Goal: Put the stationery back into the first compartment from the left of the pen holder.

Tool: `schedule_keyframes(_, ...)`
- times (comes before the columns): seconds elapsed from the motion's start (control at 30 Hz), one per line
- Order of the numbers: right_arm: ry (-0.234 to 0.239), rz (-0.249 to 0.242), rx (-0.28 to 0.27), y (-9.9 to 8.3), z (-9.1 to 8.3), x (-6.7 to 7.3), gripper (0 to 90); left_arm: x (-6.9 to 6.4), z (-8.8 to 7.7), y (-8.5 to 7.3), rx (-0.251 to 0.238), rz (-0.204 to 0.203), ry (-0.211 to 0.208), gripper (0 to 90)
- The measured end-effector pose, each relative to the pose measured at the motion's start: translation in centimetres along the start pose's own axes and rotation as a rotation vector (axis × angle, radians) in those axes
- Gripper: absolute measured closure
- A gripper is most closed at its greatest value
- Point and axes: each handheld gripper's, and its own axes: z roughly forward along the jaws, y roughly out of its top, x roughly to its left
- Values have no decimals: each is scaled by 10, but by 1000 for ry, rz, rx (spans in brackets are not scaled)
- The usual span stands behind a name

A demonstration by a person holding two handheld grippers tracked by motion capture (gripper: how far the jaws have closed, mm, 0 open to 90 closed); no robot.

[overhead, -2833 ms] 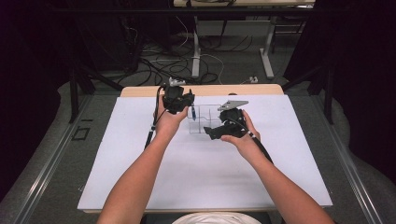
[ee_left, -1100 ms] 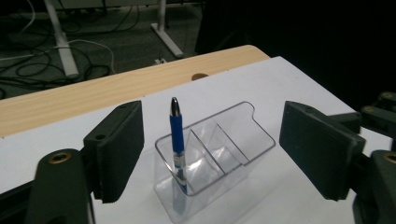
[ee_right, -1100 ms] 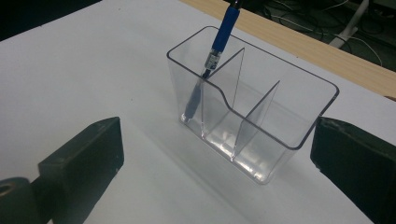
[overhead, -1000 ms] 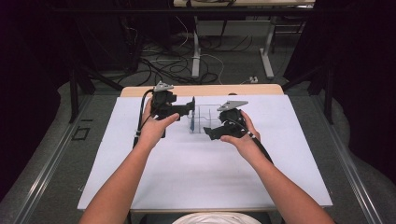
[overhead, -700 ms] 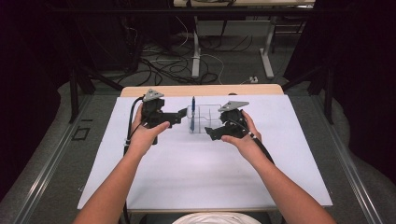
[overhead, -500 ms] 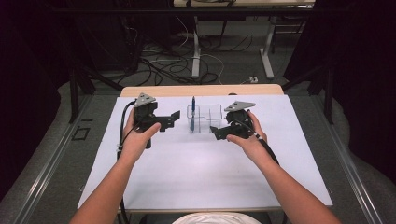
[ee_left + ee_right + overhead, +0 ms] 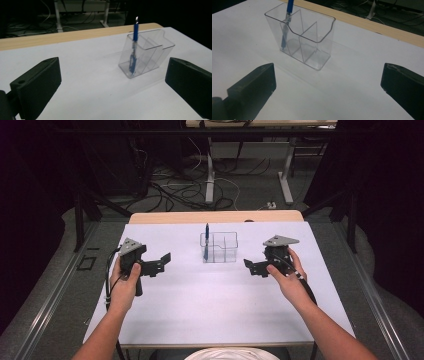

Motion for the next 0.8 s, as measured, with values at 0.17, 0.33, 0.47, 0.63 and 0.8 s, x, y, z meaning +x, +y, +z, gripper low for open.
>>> schedule_keyframes(0.17, -47, 15, -6, -13, -10, -16, 0, 17, -4, -17, 21, -37, 36, 2)
schedule_keyframes(0.33, -86, 52, -7, -26, -16, -32, 0, 28, -6, -29, 36, -64, 53, 2)
schedule_keyframes(0.47, -115, 82, -13, -37, -17, -42, 0, 33, -7, -35, 35, -70, 68, 2)
schedule_keyframes(0.63, -156, 95, -24, -46, -18, -51, 0, 38, -5, -42, 41, -76, 104, 1)
schedule_keyframes(0.8, -175, 110, -14, -55, -14, -57, 0, 44, -4, -48, 60, -79, 130, 2)
